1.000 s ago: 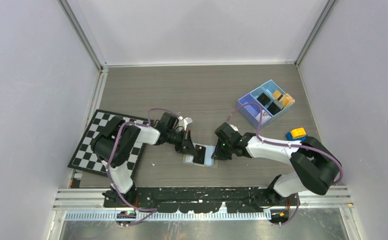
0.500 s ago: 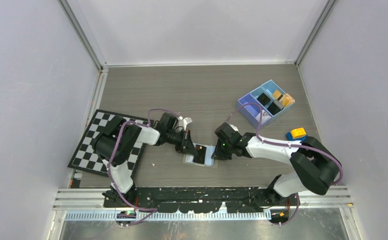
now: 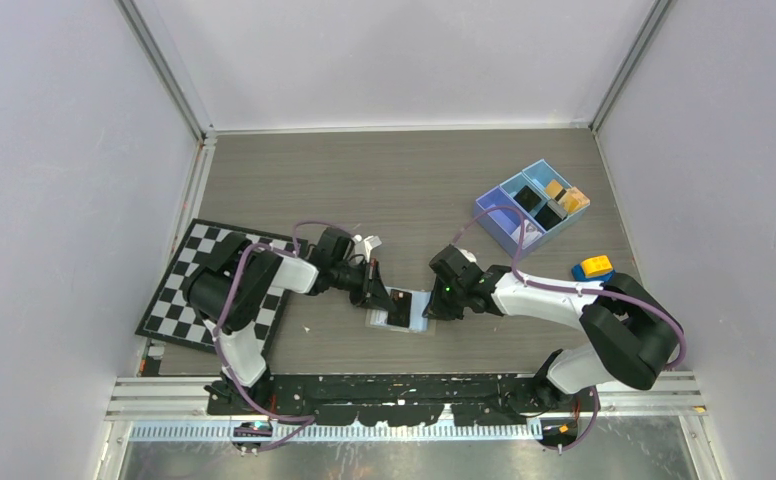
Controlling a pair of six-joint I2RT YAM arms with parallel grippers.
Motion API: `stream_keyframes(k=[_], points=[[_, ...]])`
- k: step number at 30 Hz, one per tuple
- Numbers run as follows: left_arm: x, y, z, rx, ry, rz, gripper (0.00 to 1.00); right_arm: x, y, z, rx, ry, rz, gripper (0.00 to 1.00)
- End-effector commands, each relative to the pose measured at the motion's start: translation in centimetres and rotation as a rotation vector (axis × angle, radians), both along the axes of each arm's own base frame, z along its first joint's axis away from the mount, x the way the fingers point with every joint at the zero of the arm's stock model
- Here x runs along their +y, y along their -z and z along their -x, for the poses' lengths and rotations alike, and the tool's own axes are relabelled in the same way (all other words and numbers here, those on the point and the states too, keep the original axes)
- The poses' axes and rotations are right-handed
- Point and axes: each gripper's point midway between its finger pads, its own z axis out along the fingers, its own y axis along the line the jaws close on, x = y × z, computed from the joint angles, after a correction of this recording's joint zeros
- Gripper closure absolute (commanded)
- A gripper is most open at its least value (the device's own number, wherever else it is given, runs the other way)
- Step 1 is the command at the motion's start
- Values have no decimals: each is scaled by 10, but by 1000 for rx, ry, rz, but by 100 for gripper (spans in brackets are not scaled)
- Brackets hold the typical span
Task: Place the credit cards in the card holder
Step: Insert the credit card into the card holder.
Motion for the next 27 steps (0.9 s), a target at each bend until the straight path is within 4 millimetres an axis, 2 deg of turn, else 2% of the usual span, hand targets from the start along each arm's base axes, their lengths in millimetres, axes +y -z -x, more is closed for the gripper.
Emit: stream_keyframes(k=[1, 15, 27], points=[[16, 26, -8, -41, -90, -141, 100, -7, 9, -2, -14, 17, 56, 99], [28, 24, -4, -40, -83, -161, 100, -7, 10, -2, -12, 19, 56, 99], [20, 21, 0, -13, -54, -108, 100, -6, 9, -3, -13, 15, 55, 100]])
